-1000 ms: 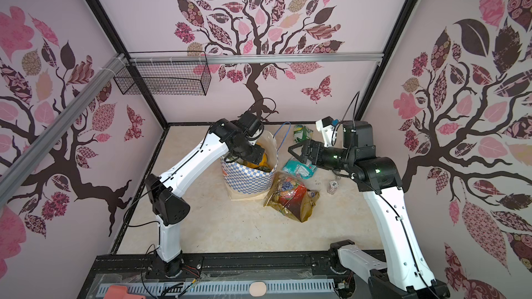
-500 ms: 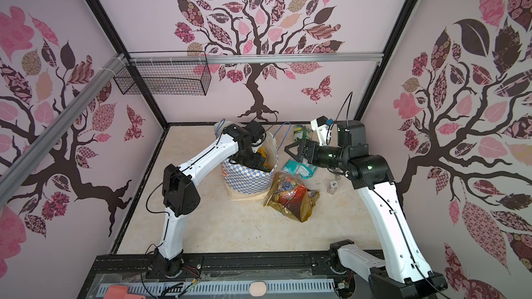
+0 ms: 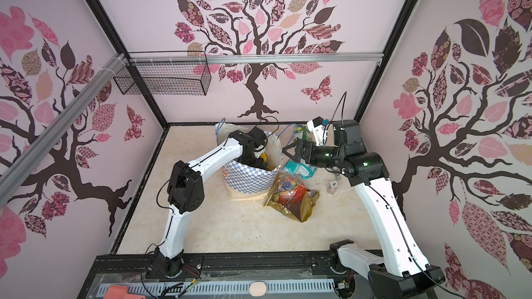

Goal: Take the snacks out of the paper bag
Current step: Pick up the snack from the paper bag.

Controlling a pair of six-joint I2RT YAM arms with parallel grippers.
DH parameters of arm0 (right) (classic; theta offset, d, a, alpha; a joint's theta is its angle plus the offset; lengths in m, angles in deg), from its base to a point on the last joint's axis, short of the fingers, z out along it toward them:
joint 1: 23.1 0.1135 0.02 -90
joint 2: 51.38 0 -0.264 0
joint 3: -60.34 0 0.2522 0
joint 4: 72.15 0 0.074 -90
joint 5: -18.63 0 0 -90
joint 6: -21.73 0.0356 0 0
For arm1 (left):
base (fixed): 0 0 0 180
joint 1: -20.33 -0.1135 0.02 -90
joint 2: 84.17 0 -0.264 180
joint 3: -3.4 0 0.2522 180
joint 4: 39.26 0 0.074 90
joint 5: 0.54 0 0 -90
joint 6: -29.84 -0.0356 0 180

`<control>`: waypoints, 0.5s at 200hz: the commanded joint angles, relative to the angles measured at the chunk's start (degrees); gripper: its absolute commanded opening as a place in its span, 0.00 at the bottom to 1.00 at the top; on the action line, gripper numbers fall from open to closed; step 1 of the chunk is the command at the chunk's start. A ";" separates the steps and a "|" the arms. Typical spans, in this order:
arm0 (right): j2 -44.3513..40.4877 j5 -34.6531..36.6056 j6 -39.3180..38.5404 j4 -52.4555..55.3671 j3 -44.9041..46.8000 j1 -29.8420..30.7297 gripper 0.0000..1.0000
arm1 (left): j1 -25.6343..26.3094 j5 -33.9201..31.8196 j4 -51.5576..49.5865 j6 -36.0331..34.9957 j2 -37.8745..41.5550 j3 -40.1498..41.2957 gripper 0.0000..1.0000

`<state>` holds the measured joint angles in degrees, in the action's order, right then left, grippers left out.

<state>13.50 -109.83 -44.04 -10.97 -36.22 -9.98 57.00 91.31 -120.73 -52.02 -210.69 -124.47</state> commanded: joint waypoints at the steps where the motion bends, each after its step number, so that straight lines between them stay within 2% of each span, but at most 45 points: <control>1: 0.20 -0.57 -0.41 0.04 0.45 0.41 1.00 | -0.35 -1.37 -0.17 -0.44 -3.74 5.65 0.91; 10: 0.16 -0.57 -0.41 0.11 0.61 0.41 1.00 | -0.40 -1.27 0.36 -0.22 -3.69 6.65 0.89; 28: -0.08 -0.32 -0.32 0.13 0.76 0.42 1.00 | -0.62 -0.78 1.17 0.21 -3.15 7.78 0.74; 100: -0.80 0.84 0.38 0.09 0.45 0.54 1.00 | -0.97 -0.72 2.12 0.52 1.10 8.46 0.04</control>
<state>13.48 -109.52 -43.86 -11.01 -35.63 -9.76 56.73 95.28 -116.14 -50.86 -208.13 -119.27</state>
